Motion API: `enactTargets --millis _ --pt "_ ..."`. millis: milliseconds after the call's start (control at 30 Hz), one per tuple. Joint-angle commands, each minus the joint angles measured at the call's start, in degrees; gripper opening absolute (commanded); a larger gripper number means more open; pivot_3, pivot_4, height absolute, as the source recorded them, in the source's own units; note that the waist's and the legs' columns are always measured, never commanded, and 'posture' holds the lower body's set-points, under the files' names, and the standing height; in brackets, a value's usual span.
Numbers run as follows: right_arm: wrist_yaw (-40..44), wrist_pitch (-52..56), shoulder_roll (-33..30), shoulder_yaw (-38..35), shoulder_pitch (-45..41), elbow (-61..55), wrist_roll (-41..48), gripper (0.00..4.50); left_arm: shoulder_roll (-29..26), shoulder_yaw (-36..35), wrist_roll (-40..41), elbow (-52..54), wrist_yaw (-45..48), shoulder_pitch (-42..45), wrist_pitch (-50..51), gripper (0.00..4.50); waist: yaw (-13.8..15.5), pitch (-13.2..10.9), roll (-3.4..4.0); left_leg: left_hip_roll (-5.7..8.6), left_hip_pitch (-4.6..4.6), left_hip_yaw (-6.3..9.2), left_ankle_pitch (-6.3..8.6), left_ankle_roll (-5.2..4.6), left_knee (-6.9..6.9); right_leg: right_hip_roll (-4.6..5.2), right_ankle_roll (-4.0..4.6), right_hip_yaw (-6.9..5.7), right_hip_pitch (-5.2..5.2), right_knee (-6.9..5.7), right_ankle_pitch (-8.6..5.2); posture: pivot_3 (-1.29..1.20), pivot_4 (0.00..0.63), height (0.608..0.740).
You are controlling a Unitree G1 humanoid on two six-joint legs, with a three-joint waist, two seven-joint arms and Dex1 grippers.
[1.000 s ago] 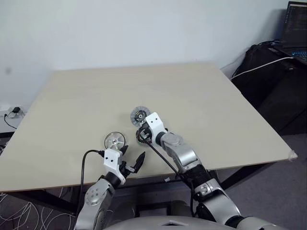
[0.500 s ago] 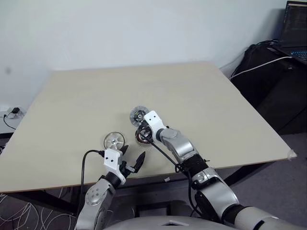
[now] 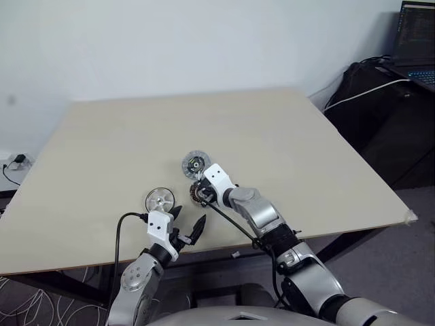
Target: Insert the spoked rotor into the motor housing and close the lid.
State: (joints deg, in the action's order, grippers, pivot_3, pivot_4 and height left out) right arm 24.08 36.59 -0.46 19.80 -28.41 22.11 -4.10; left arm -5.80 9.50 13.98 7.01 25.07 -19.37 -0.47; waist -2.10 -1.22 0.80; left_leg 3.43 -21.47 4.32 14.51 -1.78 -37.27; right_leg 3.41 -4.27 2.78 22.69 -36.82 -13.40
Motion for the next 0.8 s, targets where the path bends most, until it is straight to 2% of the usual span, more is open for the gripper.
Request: enactTargets --millis 33,267,400,567,667,800 --pt "0.34 0.12 0.02 -0.05 -0.22 -1.87 0.16 0.02 0.03 -0.38 0.39 1.06 0.2 0.6 -0.94 4.5 0.01 0.0 0.0 0.0 0.0 0.0 0.0 0.0 0.0 0.0 0.0 0.0 0.0 0.0 0.0 0.0 0.0 0.74" --pt "-3.81 -6.62 1.91 -4.86 0.96 -3.81 2.2 0.02 -0.02 -0.39 0.46 1.12 0.11 0.6 -0.79 4.5 0.01 -0.02 -0.01 0.0 -0.01 0.02 0.0 0.02 0.01 0.02 0.0 0.0 0.02 0.0 0.0 0.0 0.0 0.74" --pt "-1.45 -12.73 3.4 -6.43 5.01 -10.17 6.24 0.02 0.11 -0.5 0.37 1.31 -0.22 0.34 -1.02 4.5 0.02 -0.03 -0.02 0.0 -0.03 0.05 0.01 0.02 0.04 0.02 -0.03 -0.03 0.02 0.02 -0.01 0.0 0.0 0.74" --pt "2.74 -16.45 0.33 -2.69 12.79 -18.56 6.7 0.02 2.07 -2.51 1.12 1.86 -3.91 -0.65 -0.61 4.5 0.17 -0.05 -0.06 0.01 -0.04 0.1 0.01 0.02 0.07 0.07 -0.08 -0.09 0.0 0.06 -0.05 0.0 0.0 0.74" --pt "2.95 -15.74 -2.02 -1.98 17.45 -22.67 6.74 0.02 5.41 -7.2 4.03 2.14 -8.54 -0.86 -0.6 4.5 0.61 -0.09 -0.13 0.01 -0.06 0.12 0.03 0.04 0.05 0.09 -0.06 -0.11 -0.01 0.06 -0.11 0.0 0.0 0.74" --pt "2.18 -14.57 -4.75 -2.74 22.16 -26.06 6.97 0.02 6.94 -11.79 4.75 2.21 -12.06 -0.28 -1.13 4.5 0.92 -0.16 -0.24 -0.02 -0.07 0.13 0.13 0.24 0.01 0.1 -0.07 -0.15 -0.01 0.05 -0.12 0.0 0.0 0.74"
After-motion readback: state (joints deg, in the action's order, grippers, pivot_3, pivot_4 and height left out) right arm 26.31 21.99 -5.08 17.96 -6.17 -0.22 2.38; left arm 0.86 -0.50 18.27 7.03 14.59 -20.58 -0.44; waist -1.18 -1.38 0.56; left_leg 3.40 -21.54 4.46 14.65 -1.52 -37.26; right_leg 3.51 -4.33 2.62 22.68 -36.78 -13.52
